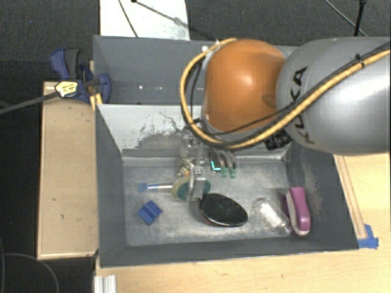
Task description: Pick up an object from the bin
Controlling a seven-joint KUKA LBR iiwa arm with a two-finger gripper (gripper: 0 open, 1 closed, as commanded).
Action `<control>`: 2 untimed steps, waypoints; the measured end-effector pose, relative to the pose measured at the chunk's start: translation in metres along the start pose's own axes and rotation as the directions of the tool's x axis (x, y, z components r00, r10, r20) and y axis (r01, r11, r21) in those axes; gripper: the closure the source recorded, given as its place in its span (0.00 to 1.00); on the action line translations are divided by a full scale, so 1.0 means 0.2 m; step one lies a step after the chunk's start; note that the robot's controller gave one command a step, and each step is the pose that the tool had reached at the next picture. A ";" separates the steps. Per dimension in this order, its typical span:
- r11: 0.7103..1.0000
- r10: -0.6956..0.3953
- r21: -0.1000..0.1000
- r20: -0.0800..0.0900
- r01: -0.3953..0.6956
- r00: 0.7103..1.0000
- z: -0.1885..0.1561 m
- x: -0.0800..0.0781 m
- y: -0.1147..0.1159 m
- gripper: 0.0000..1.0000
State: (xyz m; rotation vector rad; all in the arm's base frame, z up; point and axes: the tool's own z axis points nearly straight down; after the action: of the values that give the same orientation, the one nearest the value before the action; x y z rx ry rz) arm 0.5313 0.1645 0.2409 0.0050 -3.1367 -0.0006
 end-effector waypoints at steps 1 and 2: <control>0.999 -0.043 0.005 -0.002 0.043 0.999 0.39 0.05 -0.39 0.00; 0.992 0.126 -0.002 0.011 -0.126 0.992 0.81 0.11 -0.44 0.00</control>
Offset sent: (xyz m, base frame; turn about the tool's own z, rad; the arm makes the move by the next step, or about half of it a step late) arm -0.0092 -0.0736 -0.0746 -0.0502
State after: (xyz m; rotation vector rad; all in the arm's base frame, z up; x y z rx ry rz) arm 0.5090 0.0770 0.0795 -0.1941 -3.1416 -0.0029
